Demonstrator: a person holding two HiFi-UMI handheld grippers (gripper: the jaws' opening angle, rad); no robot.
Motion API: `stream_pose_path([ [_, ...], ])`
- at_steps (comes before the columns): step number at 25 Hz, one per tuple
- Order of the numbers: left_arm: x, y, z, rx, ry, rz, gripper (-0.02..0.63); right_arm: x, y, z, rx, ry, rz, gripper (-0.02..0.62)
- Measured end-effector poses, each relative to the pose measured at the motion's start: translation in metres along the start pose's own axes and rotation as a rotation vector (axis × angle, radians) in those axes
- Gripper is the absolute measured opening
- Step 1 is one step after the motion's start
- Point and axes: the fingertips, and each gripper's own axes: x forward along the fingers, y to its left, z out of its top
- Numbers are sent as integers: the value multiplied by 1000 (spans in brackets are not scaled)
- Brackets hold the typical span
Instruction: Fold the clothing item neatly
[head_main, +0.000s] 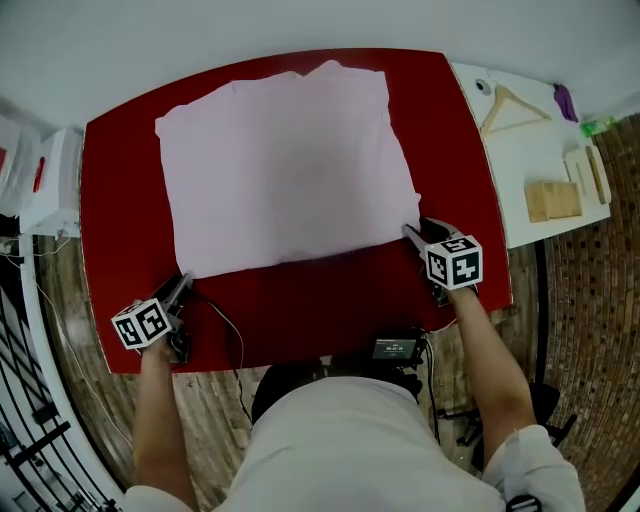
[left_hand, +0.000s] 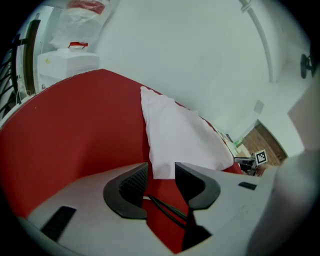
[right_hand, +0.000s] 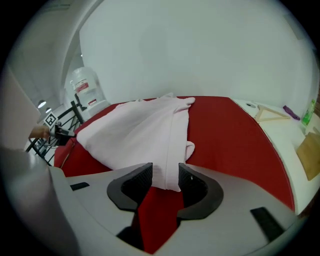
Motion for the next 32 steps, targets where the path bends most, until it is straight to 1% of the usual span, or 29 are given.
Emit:
stream_pose_path([
  [3,5,-2,-13,-5,28,-14,150,3,4,-5,37,6,41,146],
  [6,12,5,-14,-6,16,18,149,9,3,-12,64,38,29,144],
  [7,12,7,-13,-8,9,36,132,9,1,-14,75,48,20,142],
  [8,12,9,-12,-13,2,50,70,8,0,-15,89,55,15,99],
  [9,10,10,-10,-20,-6,57,26,6,0,-16,102,57,18,43],
  [11,6,12,-8,-36,-21,54,12,1,0,-14,125,50,42,40],
  [15,-2,15,-10,-51,-35,54,9,-9,-5,-16,157,33,73,34],
  [21,-6,15,-11,-37,-24,60,8,-17,-6,-22,185,14,77,26],
  [27,-8,21,-23,-53,3,74,7,-16,-10,-32,207,34,75,25],
  [32,-3,26,-25,-52,6,98,8,-8,-11,-37,189,48,70,25],
])
